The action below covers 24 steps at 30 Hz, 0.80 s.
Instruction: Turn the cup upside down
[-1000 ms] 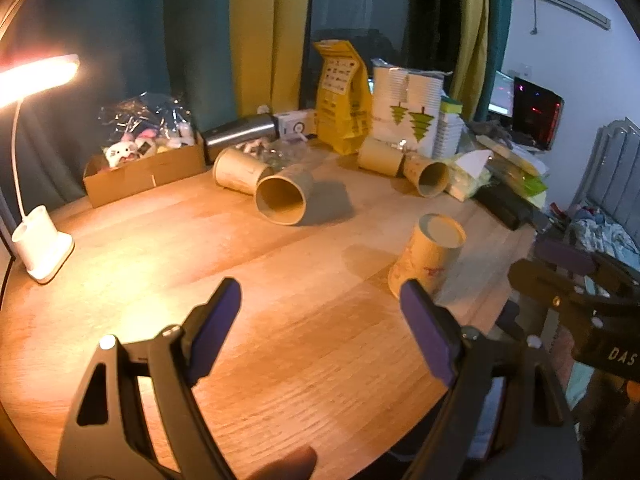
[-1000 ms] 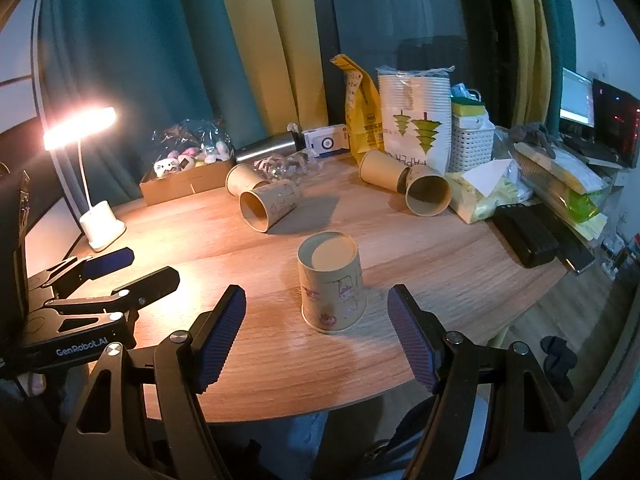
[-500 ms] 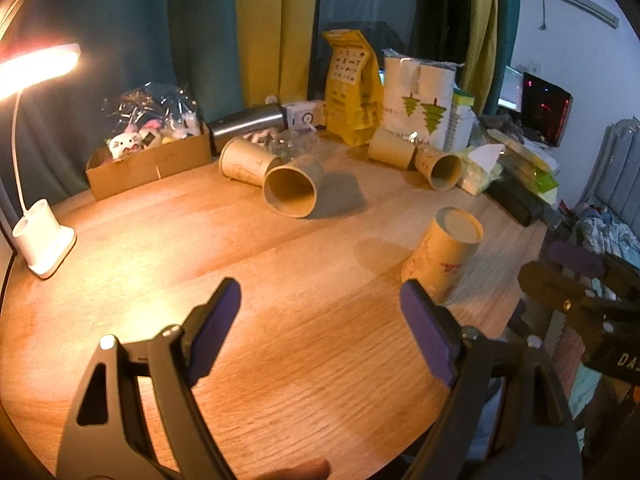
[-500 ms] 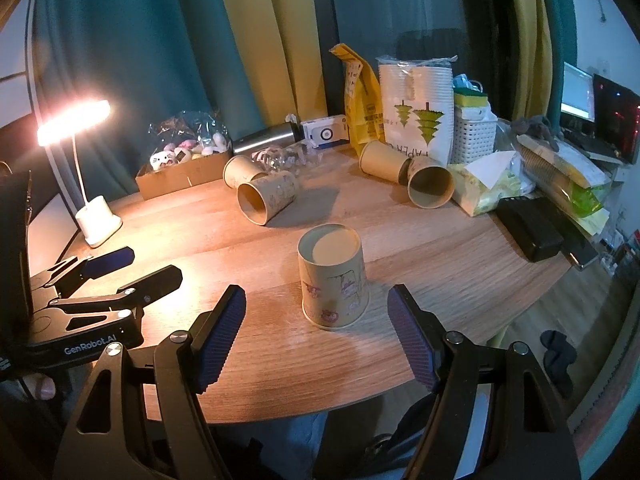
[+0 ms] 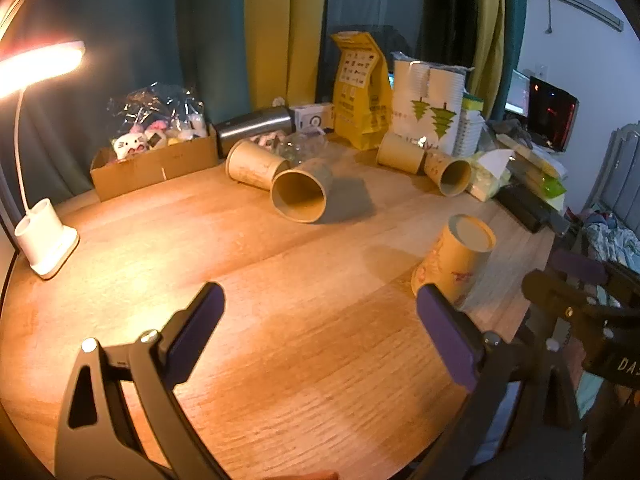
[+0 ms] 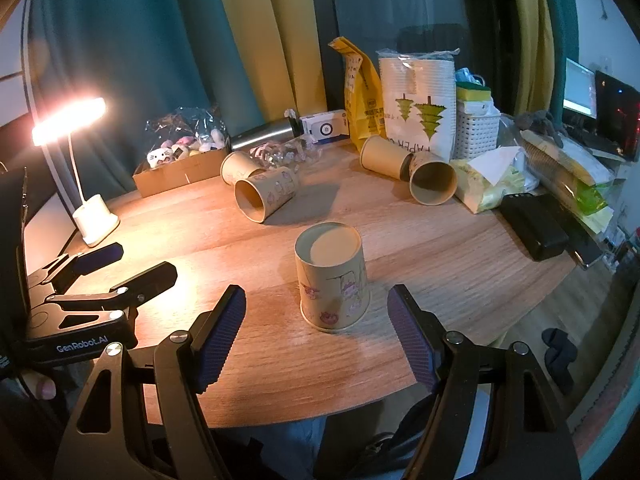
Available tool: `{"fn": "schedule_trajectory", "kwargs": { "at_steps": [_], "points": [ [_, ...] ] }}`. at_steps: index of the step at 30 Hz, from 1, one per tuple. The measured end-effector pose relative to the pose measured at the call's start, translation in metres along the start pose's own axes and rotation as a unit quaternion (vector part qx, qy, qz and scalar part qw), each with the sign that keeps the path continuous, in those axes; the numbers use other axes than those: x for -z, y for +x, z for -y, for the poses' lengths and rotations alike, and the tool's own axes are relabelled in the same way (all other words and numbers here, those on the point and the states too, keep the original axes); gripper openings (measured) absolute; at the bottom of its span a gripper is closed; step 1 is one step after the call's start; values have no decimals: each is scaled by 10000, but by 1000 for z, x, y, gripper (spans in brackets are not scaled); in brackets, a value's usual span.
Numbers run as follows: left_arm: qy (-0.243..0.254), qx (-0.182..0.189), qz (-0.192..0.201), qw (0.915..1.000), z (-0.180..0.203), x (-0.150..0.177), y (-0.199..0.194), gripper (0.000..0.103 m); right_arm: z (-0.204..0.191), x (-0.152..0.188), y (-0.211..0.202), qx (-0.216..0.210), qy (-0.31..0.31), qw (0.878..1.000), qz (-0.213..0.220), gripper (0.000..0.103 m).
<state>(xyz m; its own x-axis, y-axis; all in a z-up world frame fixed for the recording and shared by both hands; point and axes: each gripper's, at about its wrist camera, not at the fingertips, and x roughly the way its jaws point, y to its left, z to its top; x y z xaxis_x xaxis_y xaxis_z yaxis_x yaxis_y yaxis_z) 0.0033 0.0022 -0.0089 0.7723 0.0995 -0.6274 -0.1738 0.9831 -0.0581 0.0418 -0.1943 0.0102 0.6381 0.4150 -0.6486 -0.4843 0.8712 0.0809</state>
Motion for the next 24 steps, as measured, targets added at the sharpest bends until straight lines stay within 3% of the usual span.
{"fn": "schedule_trajectory", "kwargs": {
  "at_steps": [24],
  "points": [
    [31, -60, -148, 9999, 7, -6, 14, 98, 10, -3, 17, -73, 92, 9999, -113, 76]
  ]
}}
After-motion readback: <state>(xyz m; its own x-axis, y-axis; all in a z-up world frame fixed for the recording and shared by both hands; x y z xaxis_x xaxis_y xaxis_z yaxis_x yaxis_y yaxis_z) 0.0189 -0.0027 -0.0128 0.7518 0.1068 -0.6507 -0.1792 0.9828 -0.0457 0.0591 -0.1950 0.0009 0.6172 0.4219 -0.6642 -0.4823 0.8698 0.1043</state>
